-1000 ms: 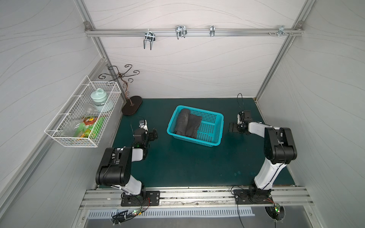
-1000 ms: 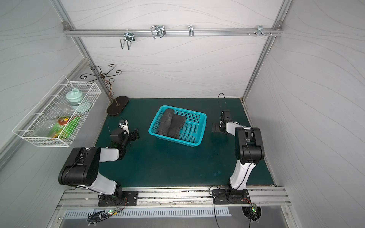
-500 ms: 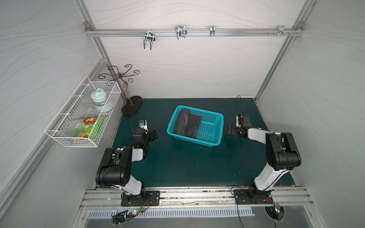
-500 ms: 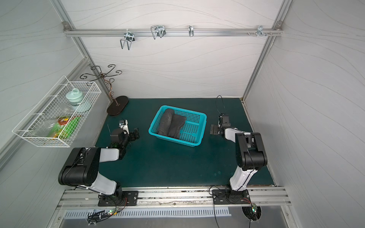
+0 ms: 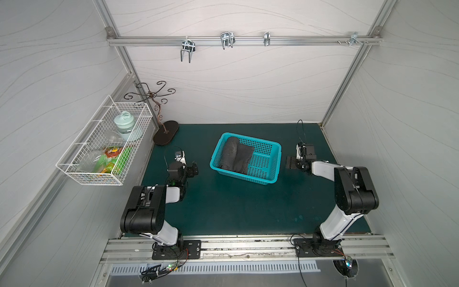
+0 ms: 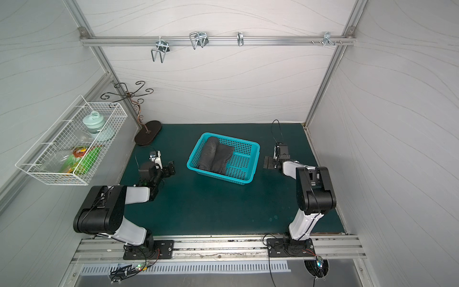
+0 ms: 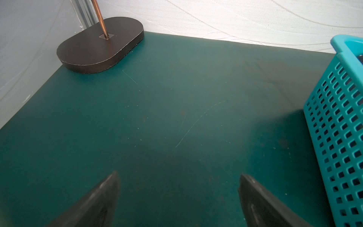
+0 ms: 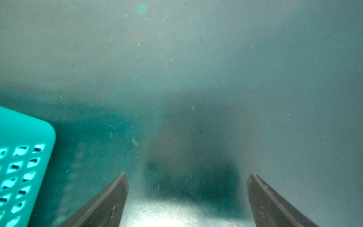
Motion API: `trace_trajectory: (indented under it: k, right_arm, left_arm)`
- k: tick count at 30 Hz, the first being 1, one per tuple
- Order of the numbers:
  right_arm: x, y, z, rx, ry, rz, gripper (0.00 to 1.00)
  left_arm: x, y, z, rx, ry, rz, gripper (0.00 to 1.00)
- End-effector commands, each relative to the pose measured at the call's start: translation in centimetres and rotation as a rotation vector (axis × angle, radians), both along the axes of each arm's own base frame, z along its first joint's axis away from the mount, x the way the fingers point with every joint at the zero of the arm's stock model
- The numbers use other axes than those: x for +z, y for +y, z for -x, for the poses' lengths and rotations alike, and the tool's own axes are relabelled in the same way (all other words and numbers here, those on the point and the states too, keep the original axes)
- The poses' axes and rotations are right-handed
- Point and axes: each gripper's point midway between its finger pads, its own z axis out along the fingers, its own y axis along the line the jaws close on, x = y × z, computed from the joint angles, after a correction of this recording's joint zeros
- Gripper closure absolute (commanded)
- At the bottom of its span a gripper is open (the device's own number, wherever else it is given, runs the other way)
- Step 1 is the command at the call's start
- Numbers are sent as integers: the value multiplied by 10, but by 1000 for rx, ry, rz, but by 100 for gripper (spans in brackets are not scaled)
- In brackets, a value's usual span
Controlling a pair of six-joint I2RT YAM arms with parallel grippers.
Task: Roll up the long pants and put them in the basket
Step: Reset both arms
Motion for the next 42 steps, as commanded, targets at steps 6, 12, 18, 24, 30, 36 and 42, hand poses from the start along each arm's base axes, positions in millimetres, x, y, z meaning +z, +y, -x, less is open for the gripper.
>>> trace_trajectory:
  k: [6,12,18,24,30,36,42]
  right_arm:
    - [17,33,-8,211,-114,77,1]
    - [40,20,5,158,-360,128,1]
    - [44,8,20,117,-442,62,1]
    - [53,-11,43,28,-624,59,1]
    - [41,5,23,131,-491,8,1]
    - [40,9,21,164,-472,-18,1]
    - [40,9,21,164,-473,-18,1]
  left_arm:
    - [13,0,-7,-5,-55,-8,1]
    - [13,0,-7,-5,-55,-9,1]
    - [13,0,-7,-4,-56,-9,1]
    - [13,0,-7,-5,-56,-9,1]
    - [13,0,-7,-4,-55,-8,1]
    - [13,0,-7,-4,-56,-8,1]
    - [13,0,-7,-5,-56,-8,1]
